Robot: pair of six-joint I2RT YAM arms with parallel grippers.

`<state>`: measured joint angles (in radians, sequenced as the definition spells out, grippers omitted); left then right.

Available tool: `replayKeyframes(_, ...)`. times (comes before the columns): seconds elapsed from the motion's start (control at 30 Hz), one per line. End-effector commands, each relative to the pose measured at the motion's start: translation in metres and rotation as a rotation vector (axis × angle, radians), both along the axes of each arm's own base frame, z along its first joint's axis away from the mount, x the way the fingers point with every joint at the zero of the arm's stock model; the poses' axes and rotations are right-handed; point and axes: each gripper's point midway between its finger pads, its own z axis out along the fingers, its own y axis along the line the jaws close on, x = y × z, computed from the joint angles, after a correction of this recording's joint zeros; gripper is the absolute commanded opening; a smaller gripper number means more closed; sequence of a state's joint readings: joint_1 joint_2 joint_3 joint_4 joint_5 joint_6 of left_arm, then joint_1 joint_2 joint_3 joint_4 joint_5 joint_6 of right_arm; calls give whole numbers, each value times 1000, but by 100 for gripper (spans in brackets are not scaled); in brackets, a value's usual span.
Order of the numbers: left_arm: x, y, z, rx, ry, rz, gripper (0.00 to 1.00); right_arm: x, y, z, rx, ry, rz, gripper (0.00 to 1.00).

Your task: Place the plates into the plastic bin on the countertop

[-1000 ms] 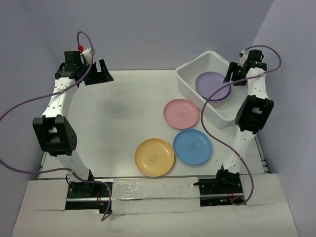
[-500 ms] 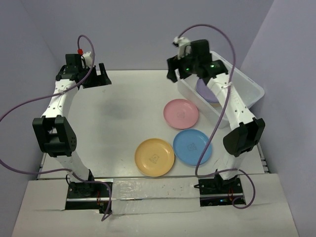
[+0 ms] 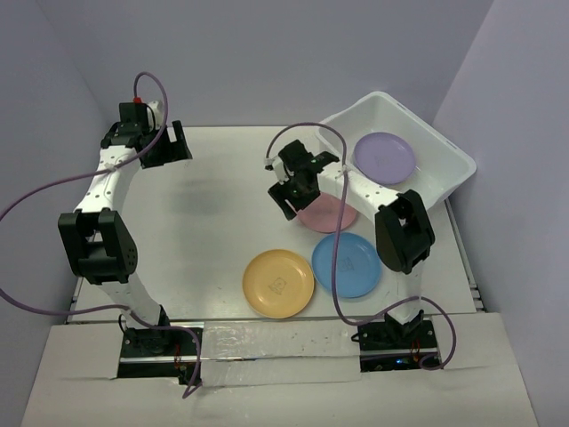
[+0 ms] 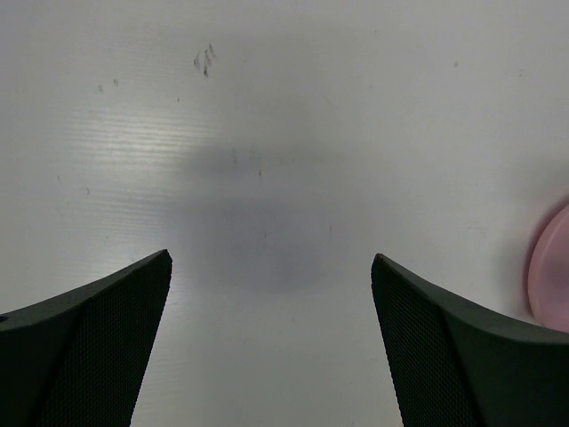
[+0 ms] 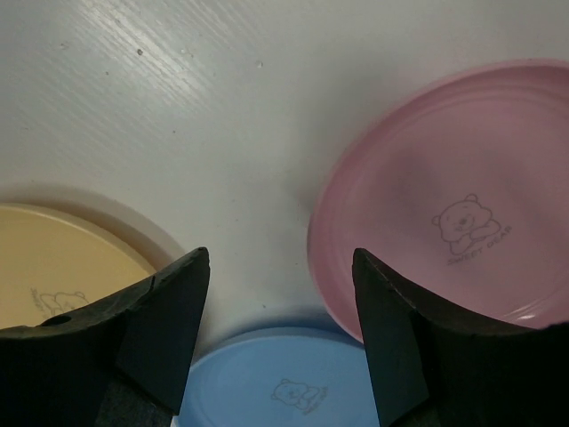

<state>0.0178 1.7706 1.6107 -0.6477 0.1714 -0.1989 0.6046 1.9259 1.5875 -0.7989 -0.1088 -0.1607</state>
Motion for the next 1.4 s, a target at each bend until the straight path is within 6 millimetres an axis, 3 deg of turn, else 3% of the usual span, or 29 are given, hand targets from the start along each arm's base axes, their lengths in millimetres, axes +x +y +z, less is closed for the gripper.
replayKeyframes(0.0, -11, 11, 7, 13, -12, 42, 99, 9, 5, -4, -40, -69, -44, 72)
replayKeyframes(0.13, -15, 15, 2, 22, 5, 55, 99, 8, 4, -33, -119, -68, -60, 70)
replayKeyframes(0.37, -21, 19, -1, 21, 15, 59, 99, 20, -4, -60, -189, -104, -67, 58)
replayKeyframes(0.53, -22, 20, -3, 26, 24, 55, 99, 16, -7, -79, -229, -93, -46, 40)
replayKeyframes(0.57, -22, 20, -2, 28, 23, 56, 99, 12, -5, -83, -227, -90, -32, 31)
replayKeyframes(0.6, -21, 20, -1, 27, 20, 53, 99, 10, -5, -83, -229, -90, -25, 31)
replayKeyframes(0.63, -21, 20, -3, 26, 25, 53, 99, 8, -3, -83, -220, -87, -12, 13)
replayKeyframes(0.7, -20, 19, -3, 25, 27, 48, 99, 0, 16, -66, -128, -84, 70, 1)
replayKeyframes(0.73, -20, 19, -2, 25, 28, 48, 99, -3, 21, -64, -102, -70, 85, 0)
replayKeyframes(0.83, -16, 18, 1, 21, 20, 41, 99, -7, 52, -16, 76, -65, 185, 0)
replayKeyframes(0.97, -10, 15, 9, 5, -1, 29, 99, -5, 98, 82, 356, -86, 295, 0)
replayKeyframes(1.0, -8, 14, 12, 1, -11, 28, 99, 5, 106, 112, 408, -132, 295, 0)
replayKeyframes(1.07, -7, 12, 16, -9, -24, 23, 99, 19, 106, 150, 476, -175, 261, 0)
replayKeyframes(1.13, -6, 10, 20, -14, -40, 15, 99, 37, 101, 195, 525, -272, 228, 0)
replayKeyframes(1.27, -4, 7, 24, -22, -56, 2, 99, 59, 65, 255, 528, -461, 141, 0)
replayKeyframes(1.33, -2, 5, 25, -30, -60, -2, 99, 70, 40, 264, 474, -528, 75, 0)
replayKeyframes(1.37, 0, 4, 25, -34, -63, -2, 99, 80, 15, 265, 409, -567, 4, 0)
